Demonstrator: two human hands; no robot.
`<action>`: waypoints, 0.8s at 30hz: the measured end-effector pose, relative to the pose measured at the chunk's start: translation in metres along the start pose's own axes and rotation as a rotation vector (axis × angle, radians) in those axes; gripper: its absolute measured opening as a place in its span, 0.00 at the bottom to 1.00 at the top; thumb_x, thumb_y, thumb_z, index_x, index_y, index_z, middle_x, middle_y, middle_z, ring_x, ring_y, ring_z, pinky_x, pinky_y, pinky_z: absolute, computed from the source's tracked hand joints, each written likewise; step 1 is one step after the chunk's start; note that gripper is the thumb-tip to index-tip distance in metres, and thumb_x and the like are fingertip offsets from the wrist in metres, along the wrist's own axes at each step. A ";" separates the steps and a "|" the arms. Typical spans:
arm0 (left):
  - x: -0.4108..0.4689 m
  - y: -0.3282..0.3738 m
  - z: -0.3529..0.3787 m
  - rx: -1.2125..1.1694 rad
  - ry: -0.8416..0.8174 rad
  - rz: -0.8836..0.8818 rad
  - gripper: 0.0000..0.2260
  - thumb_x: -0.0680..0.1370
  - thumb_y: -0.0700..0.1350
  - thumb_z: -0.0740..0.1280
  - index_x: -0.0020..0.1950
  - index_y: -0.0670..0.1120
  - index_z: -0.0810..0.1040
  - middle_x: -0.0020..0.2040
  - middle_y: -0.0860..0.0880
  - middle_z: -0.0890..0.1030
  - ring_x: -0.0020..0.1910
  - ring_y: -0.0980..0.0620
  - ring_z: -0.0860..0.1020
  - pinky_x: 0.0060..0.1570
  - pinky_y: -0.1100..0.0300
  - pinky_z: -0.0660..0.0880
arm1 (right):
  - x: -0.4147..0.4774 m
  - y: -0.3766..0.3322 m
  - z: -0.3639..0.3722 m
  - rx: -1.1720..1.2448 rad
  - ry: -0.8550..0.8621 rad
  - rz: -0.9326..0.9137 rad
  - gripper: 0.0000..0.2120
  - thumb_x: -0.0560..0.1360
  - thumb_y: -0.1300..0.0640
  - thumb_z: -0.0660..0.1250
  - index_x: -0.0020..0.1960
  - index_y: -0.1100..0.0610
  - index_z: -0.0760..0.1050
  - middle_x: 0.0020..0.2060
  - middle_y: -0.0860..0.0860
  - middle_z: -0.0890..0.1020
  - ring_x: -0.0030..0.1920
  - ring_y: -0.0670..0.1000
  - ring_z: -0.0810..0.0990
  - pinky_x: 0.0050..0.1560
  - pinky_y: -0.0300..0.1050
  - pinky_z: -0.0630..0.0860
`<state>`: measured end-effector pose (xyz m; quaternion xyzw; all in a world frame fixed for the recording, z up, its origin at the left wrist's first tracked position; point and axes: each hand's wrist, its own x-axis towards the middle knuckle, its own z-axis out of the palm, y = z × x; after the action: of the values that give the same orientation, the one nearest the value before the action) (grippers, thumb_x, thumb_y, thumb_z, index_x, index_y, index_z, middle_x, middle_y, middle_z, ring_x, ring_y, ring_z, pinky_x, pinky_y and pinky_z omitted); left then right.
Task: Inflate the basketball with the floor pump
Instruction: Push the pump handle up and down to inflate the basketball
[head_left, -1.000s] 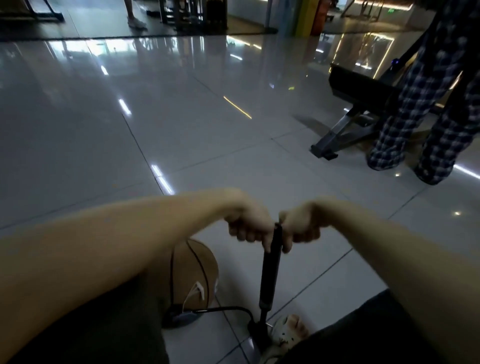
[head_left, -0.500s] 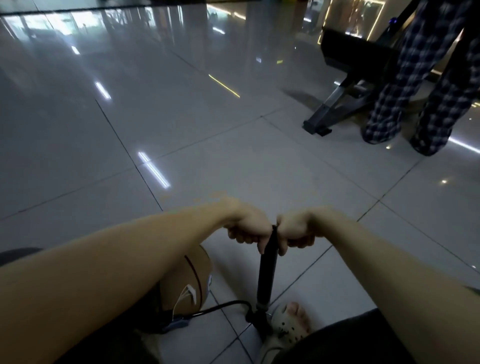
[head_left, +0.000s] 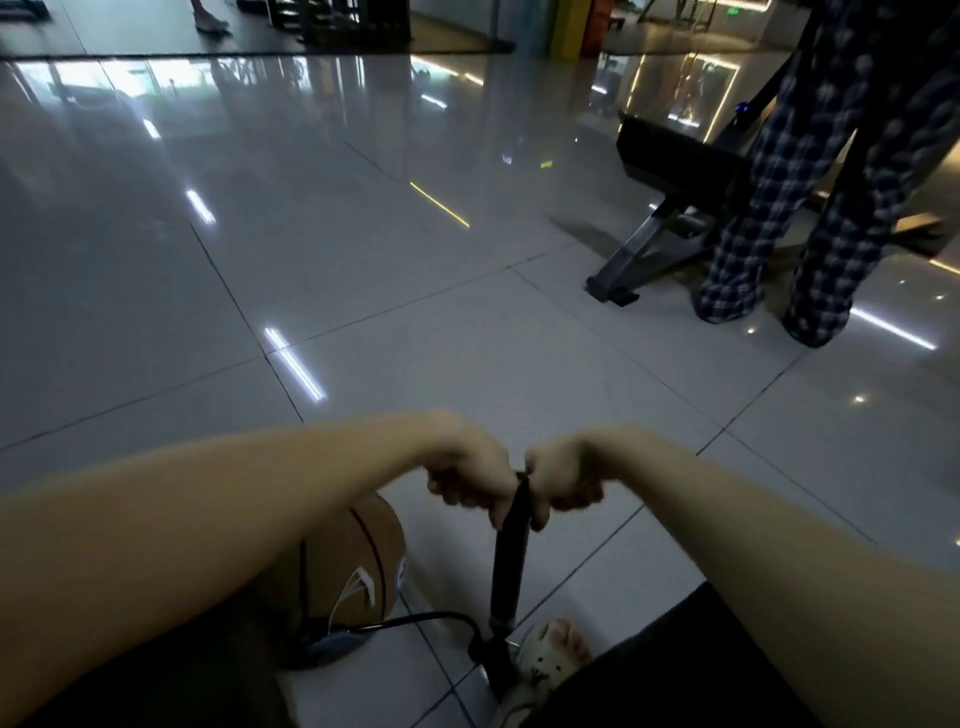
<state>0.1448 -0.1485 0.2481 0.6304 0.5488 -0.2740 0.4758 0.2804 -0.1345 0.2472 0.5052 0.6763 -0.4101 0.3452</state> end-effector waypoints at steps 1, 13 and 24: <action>-0.015 0.003 -0.016 -0.015 0.026 0.014 0.15 0.77 0.43 0.71 0.34 0.48 0.68 0.28 0.50 0.66 0.25 0.51 0.62 0.29 0.60 0.57 | -0.015 -0.004 -0.016 0.018 0.027 -0.016 0.06 0.75 0.63 0.69 0.40 0.59 0.74 0.23 0.50 0.64 0.23 0.49 0.59 0.28 0.40 0.56; 0.025 -0.003 -0.023 -0.057 0.051 0.074 0.09 0.74 0.39 0.71 0.35 0.45 0.73 0.26 0.50 0.65 0.25 0.51 0.60 0.30 0.57 0.56 | 0.019 0.017 -0.021 0.114 0.022 -0.026 0.11 0.72 0.67 0.68 0.35 0.57 0.70 0.25 0.50 0.61 0.25 0.49 0.56 0.30 0.44 0.53; 0.056 -0.012 0.063 -0.010 0.132 0.077 0.07 0.72 0.41 0.71 0.34 0.45 0.79 0.28 0.48 0.71 0.25 0.48 0.65 0.28 0.59 0.63 | 0.054 0.023 0.059 0.020 -0.002 0.029 0.09 0.76 0.64 0.69 0.37 0.60 0.74 0.24 0.53 0.67 0.24 0.52 0.62 0.30 0.44 0.61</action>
<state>0.1582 -0.1815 0.1708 0.6652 0.5557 -0.2106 0.4521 0.2920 -0.1627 0.1699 0.5183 0.6643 -0.4123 0.3466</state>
